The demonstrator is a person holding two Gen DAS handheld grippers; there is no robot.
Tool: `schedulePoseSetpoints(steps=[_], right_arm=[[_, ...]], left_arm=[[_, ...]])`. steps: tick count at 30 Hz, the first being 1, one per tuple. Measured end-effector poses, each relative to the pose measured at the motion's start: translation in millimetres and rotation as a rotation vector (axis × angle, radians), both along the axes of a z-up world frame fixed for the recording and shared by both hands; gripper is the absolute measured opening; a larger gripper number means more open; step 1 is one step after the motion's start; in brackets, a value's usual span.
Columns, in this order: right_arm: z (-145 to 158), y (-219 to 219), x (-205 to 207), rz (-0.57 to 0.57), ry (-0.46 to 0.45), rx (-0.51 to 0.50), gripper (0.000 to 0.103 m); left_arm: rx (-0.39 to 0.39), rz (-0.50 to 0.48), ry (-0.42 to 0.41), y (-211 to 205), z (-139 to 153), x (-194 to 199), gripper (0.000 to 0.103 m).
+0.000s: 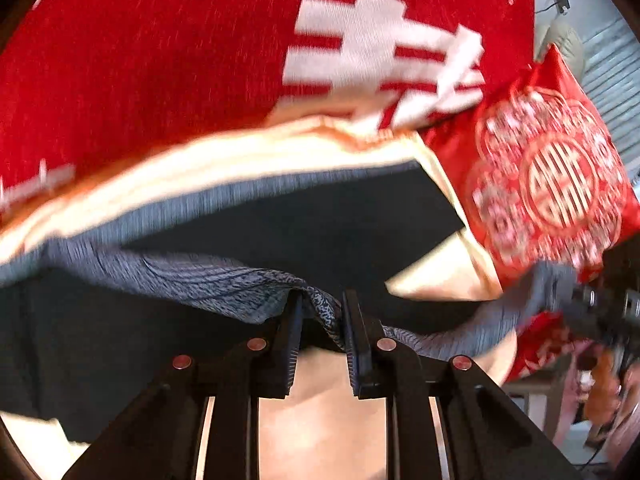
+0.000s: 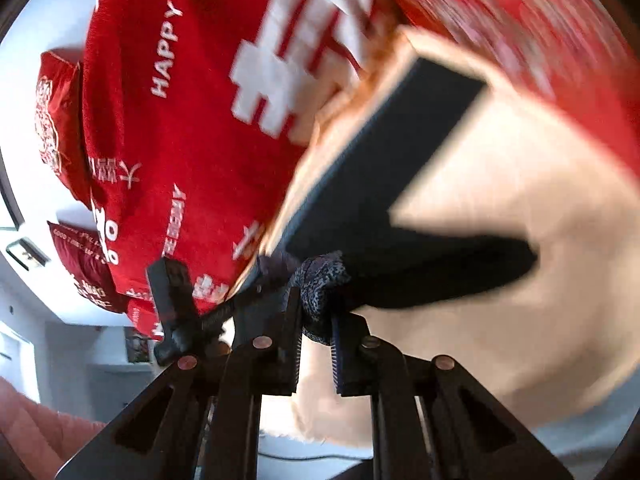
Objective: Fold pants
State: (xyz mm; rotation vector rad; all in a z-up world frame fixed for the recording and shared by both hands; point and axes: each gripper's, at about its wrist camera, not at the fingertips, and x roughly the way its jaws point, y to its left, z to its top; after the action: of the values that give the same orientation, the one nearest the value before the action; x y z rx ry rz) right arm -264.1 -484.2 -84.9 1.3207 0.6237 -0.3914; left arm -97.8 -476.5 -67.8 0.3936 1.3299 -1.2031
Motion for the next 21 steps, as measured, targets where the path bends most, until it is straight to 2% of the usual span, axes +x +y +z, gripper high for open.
schedulePoseSetpoints(steps=[4, 6, 8, 10, 11, 12, 13, 15, 18, 21], right_arm=[[-1, -75, 35, 0.025, 0.054, -0.057, 0.013], [-9, -103, 51, 0.041, 0.115, -0.077, 0.013], [-24, -128, 69, 0.055, 0.182, -0.082, 0.013], [-41, -142, 81, 0.061, 0.262, -0.092, 0.018], [-48, -148, 87, 0.065, 0.310, -0.100, 0.022], [-50, -152, 93, 0.071, 0.341, -0.116, 0.034], [-50, -152, 98, 0.081, 0.360, -0.146, 0.050], [-40, -147, 105, 0.098, 0.380, -0.220, 0.064], [-25, -131, 109, 0.139, 0.407, -0.303, 0.066], [-30, -110, 97, 0.124, 0.457, -0.295, 0.066]], left_arm=[[-0.022, 0.036, -0.064, -33, -2, 24, 0.022], [0.005, 0.067, -0.097, -45, -10, 36, 0.023], [0.054, 0.093, -0.137, -50, -20, 45, 0.031], [0.091, 0.119, -0.188, -49, -27, 51, 0.050], [0.097, 0.129, -0.199, -46, -29, 52, 0.053], [0.104, 0.140, -0.207, -42, -30, 54, 0.054], [0.117, 0.146, -0.211, -37, -32, 56, 0.054], [0.150, 0.151, -0.227, -26, -36, 58, 0.054], [0.213, 0.169, -0.249, -5, -45, 62, 0.054], [0.270, 0.211, -0.250, 13, -56, 66, 0.054]])
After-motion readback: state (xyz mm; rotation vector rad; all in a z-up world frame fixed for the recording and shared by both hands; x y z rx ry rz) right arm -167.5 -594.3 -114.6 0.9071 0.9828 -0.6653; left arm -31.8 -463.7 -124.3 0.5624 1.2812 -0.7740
